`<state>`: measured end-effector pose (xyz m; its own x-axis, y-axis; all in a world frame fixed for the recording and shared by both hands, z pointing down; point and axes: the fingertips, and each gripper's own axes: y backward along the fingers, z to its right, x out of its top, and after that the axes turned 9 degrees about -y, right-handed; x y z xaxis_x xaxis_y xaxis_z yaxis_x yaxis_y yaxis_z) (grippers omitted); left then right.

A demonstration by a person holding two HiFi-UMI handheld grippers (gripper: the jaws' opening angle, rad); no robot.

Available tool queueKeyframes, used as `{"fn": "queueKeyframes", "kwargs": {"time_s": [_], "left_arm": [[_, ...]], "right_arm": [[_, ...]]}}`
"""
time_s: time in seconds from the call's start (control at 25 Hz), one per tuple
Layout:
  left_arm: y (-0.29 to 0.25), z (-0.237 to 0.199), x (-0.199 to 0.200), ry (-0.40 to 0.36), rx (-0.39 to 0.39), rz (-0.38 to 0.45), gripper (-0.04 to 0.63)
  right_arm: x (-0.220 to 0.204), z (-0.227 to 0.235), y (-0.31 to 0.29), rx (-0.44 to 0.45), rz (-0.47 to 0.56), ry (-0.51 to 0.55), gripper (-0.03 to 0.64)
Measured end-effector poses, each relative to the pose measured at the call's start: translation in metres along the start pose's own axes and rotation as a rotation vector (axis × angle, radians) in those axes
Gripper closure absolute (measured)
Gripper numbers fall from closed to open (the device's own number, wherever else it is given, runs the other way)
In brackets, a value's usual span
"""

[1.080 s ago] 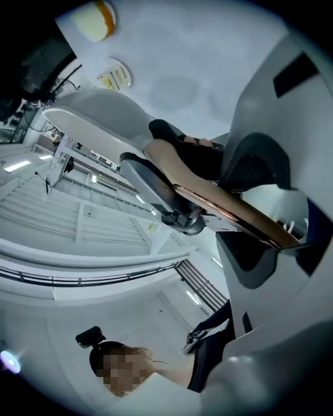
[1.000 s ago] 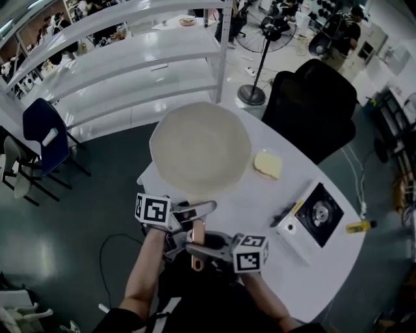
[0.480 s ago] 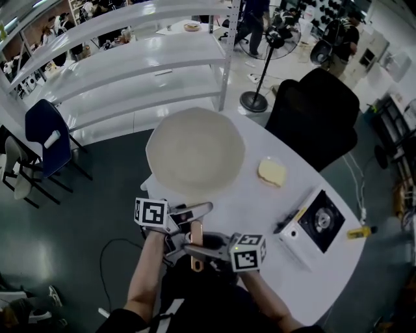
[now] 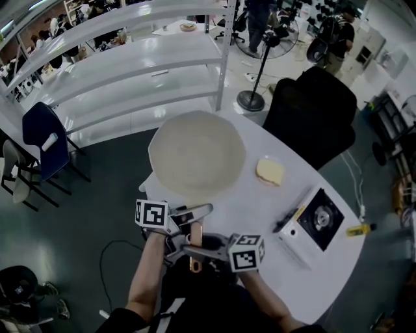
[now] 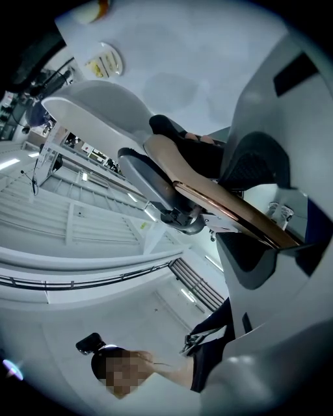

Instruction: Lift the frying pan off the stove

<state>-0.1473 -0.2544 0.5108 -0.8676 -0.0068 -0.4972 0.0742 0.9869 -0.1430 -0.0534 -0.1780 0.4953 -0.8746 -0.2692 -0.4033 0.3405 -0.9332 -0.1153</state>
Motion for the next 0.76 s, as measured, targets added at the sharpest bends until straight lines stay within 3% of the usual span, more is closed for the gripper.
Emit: {"fn": "queueKeyframes", "kwargs": {"time_s": [0.16, 0.28, 0.4, 0.52, 0.64, 0.76], "left_arm": [[-0.004, 0.007, 0.002, 0.001, -0.052, 0.015, 0.355], [-0.003, 0.008, 0.001, 0.036, -0.043, 0.016, 0.354], [-0.003, 0.009, 0.000, 0.029, -0.047, 0.011, 0.354], [0.001, 0.003, -0.001, 0.013, -0.002, -0.010, 0.353], [-0.003, 0.014, 0.001, 0.041, -0.059, 0.008, 0.353], [-0.001, 0.011, 0.000, 0.011, -0.044, -0.003, 0.353]], "right_arm": [[0.002, -0.002, 0.002, -0.002, 0.001, 0.001, 0.419], [0.002, -0.004, 0.004, -0.005, 0.000, -0.001, 0.417], [0.002, -0.005, 0.004, -0.008, -0.002, -0.003, 0.417], [0.002, -0.006, 0.003, -0.008, 0.001, -0.005, 0.416], [0.001, -0.006, 0.003, -0.013, -0.004, 0.000, 0.416], [-0.001, -0.007, 0.002, -0.015, -0.006, 0.000, 0.416]]}}
